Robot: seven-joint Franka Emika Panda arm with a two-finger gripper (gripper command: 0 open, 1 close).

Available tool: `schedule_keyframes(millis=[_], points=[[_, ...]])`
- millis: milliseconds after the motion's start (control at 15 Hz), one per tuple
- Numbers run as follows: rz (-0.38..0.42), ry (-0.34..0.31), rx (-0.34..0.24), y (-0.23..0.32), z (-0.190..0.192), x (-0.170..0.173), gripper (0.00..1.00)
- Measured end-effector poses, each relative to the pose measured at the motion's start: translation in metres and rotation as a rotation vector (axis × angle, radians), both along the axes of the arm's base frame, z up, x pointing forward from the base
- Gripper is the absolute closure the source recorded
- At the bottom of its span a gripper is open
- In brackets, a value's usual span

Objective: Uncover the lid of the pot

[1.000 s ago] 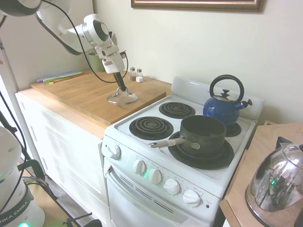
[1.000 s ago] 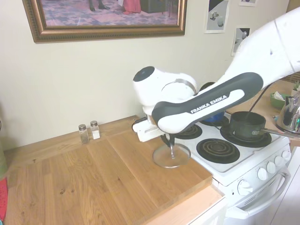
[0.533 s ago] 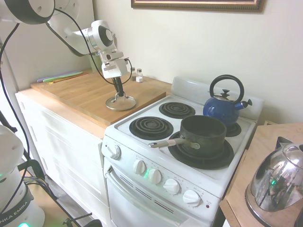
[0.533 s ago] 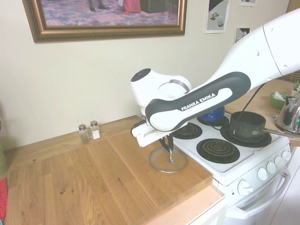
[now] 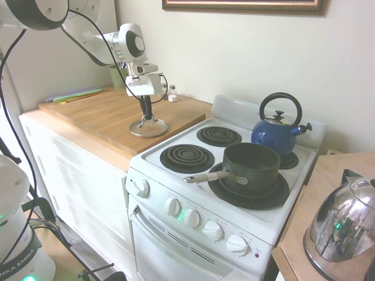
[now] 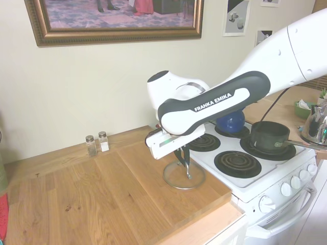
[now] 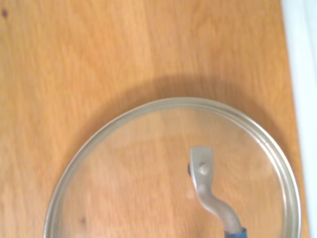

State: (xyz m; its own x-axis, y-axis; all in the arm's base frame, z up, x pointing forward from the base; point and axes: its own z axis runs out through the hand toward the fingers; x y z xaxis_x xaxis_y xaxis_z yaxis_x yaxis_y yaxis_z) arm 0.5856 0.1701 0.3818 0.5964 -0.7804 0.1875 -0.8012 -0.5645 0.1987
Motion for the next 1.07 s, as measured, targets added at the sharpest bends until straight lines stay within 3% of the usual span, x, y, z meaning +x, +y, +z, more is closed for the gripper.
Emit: schedule_keyframes(millis=[867, 1067], points=[[0.043, 0.031, 0.040, 0.003, 0.009, 0.000, 0.00], [0.065, -0.048, 0.051, 0.012, 0.029, -0.005, 0.00]])
